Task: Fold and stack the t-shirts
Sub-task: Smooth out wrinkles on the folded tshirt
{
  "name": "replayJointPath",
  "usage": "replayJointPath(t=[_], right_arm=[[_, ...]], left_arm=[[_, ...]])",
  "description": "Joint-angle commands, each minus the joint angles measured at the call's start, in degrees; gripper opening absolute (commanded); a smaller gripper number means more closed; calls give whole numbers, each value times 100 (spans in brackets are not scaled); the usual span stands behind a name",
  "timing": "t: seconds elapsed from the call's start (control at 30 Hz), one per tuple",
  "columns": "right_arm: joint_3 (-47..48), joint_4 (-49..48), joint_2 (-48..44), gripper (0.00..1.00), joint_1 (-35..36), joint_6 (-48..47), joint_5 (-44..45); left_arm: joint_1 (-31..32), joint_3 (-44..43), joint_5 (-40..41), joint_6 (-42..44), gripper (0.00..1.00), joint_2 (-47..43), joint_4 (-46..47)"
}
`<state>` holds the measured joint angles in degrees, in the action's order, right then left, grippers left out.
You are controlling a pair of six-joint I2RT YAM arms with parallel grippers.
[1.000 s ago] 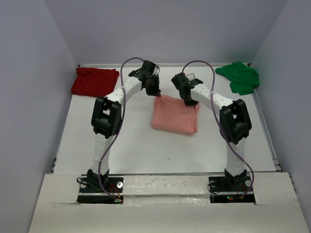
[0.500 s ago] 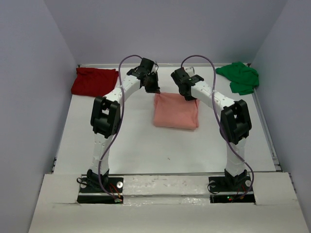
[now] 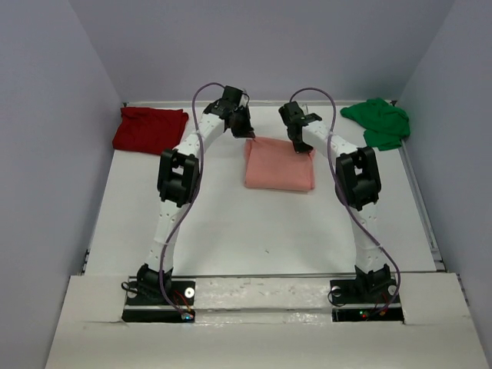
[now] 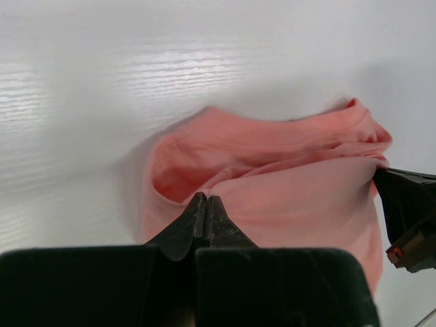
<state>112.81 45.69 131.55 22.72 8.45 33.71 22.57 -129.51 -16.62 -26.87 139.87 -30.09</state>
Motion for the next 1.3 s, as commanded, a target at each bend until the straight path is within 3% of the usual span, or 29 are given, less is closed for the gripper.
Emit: replayJointPath(t=[0.0, 0.9, 0.97, 1.0, 1.13, 1.17, 1.2, 1.27], right_arm=[[609, 282, 309, 0, -171, -309, -961], [2007, 880, 1373, 0, -804, -458, -1104], [2148, 915, 1461, 13, -856, -502, -1130], [2192, 906, 1462, 26, -857, -563, -1095], [2183, 871, 1365, 43, -857, -642, -1095], [2166, 880, 1348, 49, -909, -660, -1086], [2105, 854, 1278, 58, -910, -686, -1060], [1964, 732, 1172, 63, -910, -678, -1025]], left_arm=[[-174, -408, -17, -98, 0, 251, -340], [-376, 84, 159, -90, 0, 330, -217], [-385, 93, 168, -81, 0, 330, -217], [-376, 84, 168, -64, 0, 321, -234], [-385, 102, 212, -72, 4, 321, -252], [-393, 102, 221, -72, 11, 313, -270], [-385, 128, 238, -72, 25, 304, -270], [-385, 198, 300, -72, 40, 216, -235]])
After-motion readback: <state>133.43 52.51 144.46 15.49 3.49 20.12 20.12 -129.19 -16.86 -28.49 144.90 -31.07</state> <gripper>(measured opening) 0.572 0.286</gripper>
